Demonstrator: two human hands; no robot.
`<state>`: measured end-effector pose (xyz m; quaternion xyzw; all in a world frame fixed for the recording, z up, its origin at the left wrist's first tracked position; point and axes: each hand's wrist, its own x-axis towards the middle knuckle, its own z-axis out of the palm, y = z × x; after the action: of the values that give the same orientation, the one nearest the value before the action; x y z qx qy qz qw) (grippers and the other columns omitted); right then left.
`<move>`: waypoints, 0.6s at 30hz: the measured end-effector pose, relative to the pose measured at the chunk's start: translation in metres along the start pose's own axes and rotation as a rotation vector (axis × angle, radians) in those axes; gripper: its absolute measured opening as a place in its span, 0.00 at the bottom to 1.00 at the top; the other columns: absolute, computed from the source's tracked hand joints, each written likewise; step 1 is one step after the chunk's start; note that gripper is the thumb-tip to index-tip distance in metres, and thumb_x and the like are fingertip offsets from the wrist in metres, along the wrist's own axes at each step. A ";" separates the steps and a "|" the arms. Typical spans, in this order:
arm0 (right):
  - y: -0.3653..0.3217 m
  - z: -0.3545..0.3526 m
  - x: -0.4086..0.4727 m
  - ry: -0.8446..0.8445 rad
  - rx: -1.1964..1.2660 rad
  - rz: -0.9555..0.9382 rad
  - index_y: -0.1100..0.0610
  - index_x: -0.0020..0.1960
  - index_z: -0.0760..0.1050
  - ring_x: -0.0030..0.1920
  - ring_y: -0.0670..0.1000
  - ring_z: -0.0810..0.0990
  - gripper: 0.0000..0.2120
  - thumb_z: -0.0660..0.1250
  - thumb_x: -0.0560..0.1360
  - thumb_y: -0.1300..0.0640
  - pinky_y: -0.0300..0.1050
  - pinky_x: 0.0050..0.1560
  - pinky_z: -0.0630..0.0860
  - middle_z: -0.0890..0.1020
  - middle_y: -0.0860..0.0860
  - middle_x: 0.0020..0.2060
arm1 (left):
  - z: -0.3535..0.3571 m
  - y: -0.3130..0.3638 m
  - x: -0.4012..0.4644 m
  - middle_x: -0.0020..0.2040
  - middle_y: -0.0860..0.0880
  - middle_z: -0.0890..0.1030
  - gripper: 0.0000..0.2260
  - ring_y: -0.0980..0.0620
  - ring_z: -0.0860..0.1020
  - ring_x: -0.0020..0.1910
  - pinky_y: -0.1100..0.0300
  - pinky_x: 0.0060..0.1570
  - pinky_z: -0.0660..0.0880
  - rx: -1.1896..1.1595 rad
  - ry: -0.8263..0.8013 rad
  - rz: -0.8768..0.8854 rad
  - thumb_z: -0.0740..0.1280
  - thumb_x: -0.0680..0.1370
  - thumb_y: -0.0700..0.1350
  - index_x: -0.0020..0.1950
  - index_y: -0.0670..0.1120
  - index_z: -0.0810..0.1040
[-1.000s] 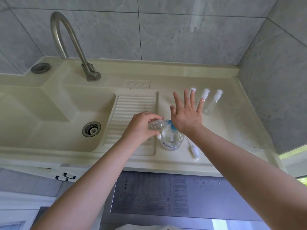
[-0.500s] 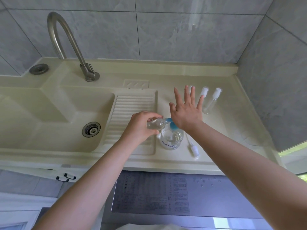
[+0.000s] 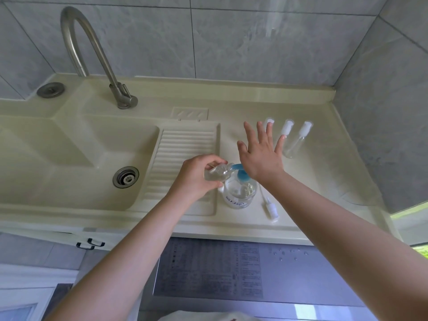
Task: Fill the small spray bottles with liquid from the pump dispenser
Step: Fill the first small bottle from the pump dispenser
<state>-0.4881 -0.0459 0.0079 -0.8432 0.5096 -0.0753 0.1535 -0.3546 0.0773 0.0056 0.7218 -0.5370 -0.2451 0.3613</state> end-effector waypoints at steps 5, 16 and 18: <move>0.003 -0.004 -0.003 0.035 0.256 0.010 0.49 0.81 0.53 0.81 0.52 0.40 0.26 0.51 0.85 0.47 0.58 0.76 0.32 0.54 0.52 0.81 | -0.001 -0.004 -0.004 0.48 0.58 0.81 0.22 0.58 0.78 0.49 0.80 0.46 0.67 -0.058 0.007 -0.032 0.79 0.65 0.37 0.56 0.49 0.82; 0.042 -0.009 -0.036 0.311 0.633 -0.005 0.52 0.71 0.70 0.62 0.47 0.77 0.20 0.62 0.80 0.63 0.32 0.55 0.67 0.79 0.50 0.63 | 0.000 -0.008 -0.024 0.53 0.56 0.82 0.21 0.52 0.80 0.55 0.60 0.56 0.77 -0.426 0.066 -0.210 0.80 0.66 0.39 0.55 0.53 0.80; 0.059 0.001 -0.044 0.305 0.586 0.026 0.54 0.67 0.73 0.55 0.50 0.79 0.20 0.64 0.77 0.66 0.37 0.53 0.70 0.80 0.51 0.58 | 0.002 -0.007 -0.027 0.54 0.55 0.82 0.21 0.49 0.80 0.57 0.53 0.59 0.77 -0.478 0.078 -0.223 0.80 0.66 0.39 0.53 0.55 0.81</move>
<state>-0.5579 -0.0323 -0.0115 -0.7358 0.4940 -0.3423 0.3121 -0.3603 0.1038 -0.0022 0.6798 -0.3666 -0.3751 0.5126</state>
